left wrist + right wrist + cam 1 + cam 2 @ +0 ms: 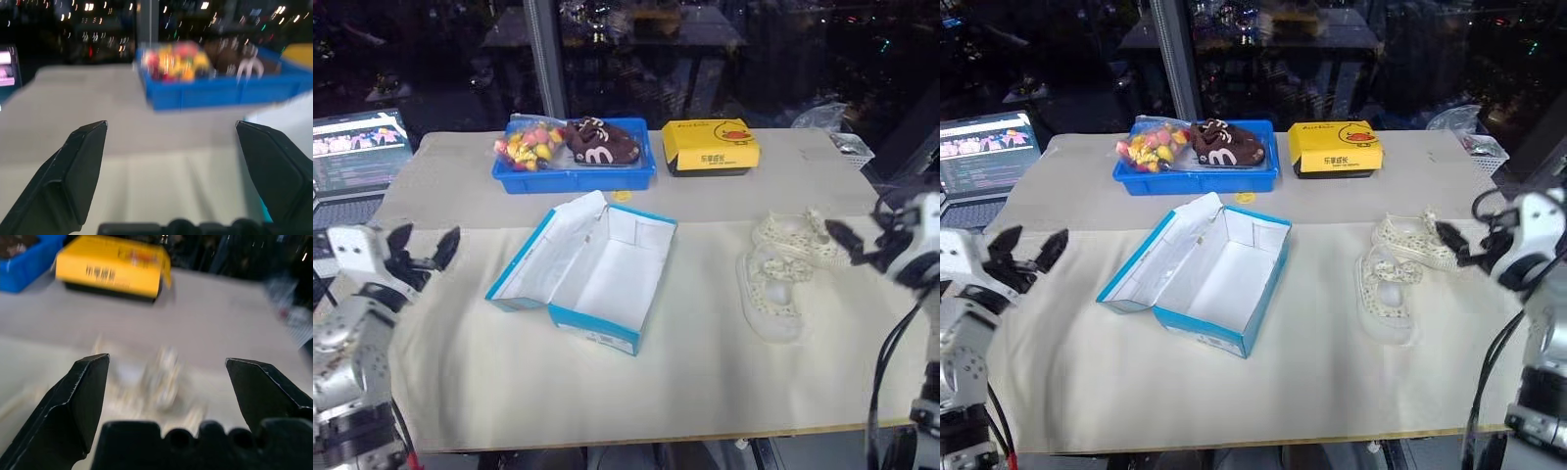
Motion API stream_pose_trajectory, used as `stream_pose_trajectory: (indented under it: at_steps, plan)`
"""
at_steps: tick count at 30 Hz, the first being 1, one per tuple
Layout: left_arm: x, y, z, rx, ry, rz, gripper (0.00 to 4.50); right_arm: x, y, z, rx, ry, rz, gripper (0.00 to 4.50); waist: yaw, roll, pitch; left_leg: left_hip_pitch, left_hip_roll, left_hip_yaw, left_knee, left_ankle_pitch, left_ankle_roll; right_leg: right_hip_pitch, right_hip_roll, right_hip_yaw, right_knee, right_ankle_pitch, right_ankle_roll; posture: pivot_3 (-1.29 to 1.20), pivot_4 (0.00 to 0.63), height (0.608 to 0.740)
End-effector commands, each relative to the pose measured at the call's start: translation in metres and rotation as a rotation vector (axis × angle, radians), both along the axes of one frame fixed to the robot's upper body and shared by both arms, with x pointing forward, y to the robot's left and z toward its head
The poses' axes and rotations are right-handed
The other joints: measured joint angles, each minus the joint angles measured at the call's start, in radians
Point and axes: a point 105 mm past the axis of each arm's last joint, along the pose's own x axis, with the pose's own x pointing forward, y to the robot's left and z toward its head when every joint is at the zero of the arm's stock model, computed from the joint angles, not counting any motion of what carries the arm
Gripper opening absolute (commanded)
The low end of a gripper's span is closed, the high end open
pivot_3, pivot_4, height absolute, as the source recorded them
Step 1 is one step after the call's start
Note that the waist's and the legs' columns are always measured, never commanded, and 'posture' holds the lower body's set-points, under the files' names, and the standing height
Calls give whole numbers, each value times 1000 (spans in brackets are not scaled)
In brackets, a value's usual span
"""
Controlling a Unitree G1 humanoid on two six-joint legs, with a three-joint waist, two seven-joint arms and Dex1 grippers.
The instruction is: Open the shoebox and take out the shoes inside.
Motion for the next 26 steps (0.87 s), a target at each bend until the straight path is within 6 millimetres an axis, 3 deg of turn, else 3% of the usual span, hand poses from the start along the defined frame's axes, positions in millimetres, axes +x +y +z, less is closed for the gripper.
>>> stream_pose_trajectory:
  at_steps: [1, 5, 10, 13, 14, 26]
  plan:
    - [-10, 9, -12, 25, -6, 77, 4500, -19, -5, 21, 16, -220, -66, 4476, -2, 0, 0, 1, 0, 0, 0, 0, 0, 1, 0, 0, 0, -1, 1, 0, 150, 740]
    - [-30, -1, -48, -3, 30, 109, 4500, -36, 3, -27, 32, -182, -69, 4476, 0, -1, -5, 2, 1, 1, -1, 0, 0, 2, 1, 1, -2, -2, 4, 0, 150, 740]
    - [-49, -3, -68, 5, 35, 158, 4500, -44, 16, -59, 89, -130, -42, 4476, 3, -2, -8, 1, 1, 2, 0, 0, 0, 2, 0, 1, -4, -1, 5, 0, 150, 740]
    - [-55, -8, -83, 16, 52, 172, 4500, -47, 22, -81, 118, -93, -33, 4476, 1, -3, -10, 14, 2, 3, -2, 0, 0, 15, 0, 1, -6, -2, 4, 0, 150, 740]
    - [-55, -10, -86, 18, 50, 178, 4500, -47, 23, -86, 124, -88, -35, 4476, 0, -3, -11, 18, 2, 3, -2, -1, -1, 18, 0, 1, -7, -8, -4, 0, 150, 740]
    - [-42, -26, -85, 7, -11, 207, 4500, -38, 33, -111, 161, -50, -35, 4476, 0, -6, -14, 17, 2, 4, -4, 0, -1, 17, 1, 2, -7, -7, -1, 0, 150, 740]
